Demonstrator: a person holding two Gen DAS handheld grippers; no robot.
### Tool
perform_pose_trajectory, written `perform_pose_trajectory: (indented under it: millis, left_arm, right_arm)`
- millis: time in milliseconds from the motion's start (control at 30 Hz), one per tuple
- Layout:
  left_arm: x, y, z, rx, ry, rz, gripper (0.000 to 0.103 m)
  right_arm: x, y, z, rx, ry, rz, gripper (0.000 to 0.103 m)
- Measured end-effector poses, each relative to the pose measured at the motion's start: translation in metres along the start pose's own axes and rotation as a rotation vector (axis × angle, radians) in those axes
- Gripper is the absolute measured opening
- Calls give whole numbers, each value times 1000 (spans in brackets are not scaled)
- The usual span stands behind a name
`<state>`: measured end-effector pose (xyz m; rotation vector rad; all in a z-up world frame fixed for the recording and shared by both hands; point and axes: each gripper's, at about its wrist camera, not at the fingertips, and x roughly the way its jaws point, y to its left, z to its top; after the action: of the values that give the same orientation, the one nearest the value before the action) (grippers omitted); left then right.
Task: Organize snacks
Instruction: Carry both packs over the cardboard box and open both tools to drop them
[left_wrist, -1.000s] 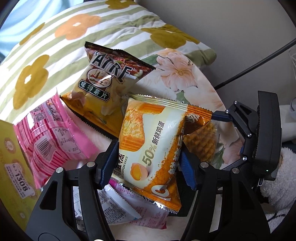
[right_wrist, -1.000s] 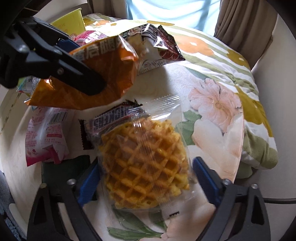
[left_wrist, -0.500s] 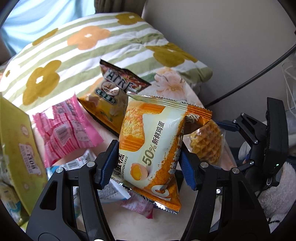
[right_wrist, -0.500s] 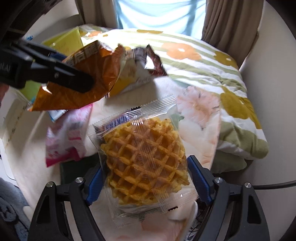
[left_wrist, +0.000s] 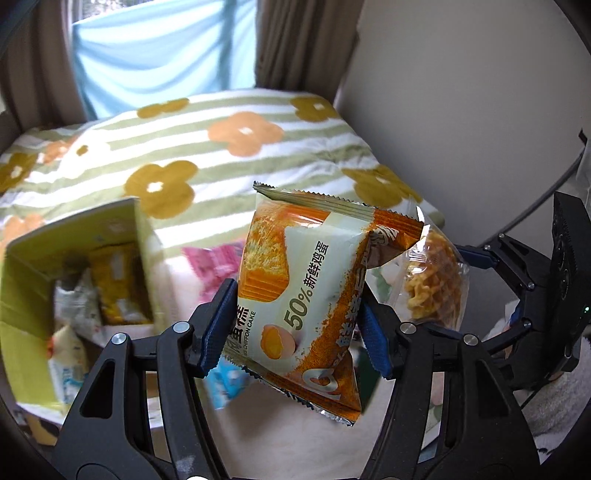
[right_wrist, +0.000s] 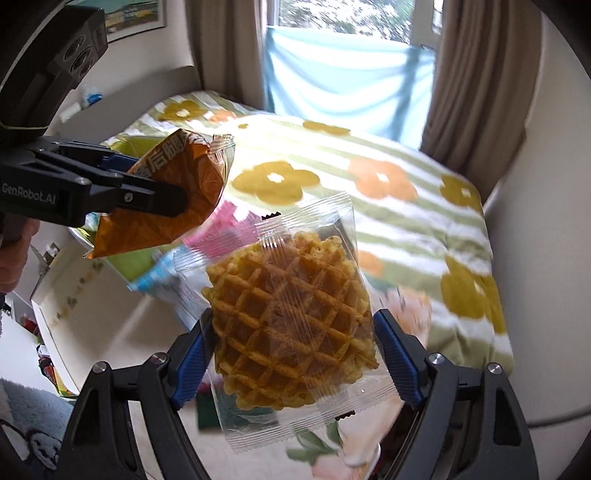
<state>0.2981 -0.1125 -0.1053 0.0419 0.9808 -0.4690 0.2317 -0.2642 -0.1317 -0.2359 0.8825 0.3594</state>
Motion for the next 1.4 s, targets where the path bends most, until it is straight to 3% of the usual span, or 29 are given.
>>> perform_pose_trajectory:
  millis: [167,367,600,767,1033,1067,1100,1133,1267,1400]
  left_arm:
    - [-38,62,-3,-72,-53,47,60]
    - [-67,150,-21,-164,-54,102,60]
    - [-72,243,-38,-225,-24,162,60]
    - [-55,294,-47,-230,12,195,60]
    - [-23,317,-50,-180,56,254,64]
    - [-23,316,-51,-169,52,265,73]
    - [-24,314,-52,-159,47,281,95]
    - [-25,312,-52,-151,40,300,103]
    - [-31,304,-59,-132,29,328,103]
    - [-33,305,-71,-190,41,289,103]
  right_arm:
    - [1,40,46,-40,-56,23,80]
    - [17,101,99,-52,-91,83,80]
    - [59,168,144,-43,-69,113,80]
    - [91,199,155,-9,-25,107,80]
    - [119,204,151,61,39,91,80]
    - [121,202,151,67,47,91,80]
    - [123,202,152,72,52,93,80]
    - [125,200,152,78,57,95,80]
    - [133,196,153,87,73,102,80]
    - [139,195,152,108,91,112,80]
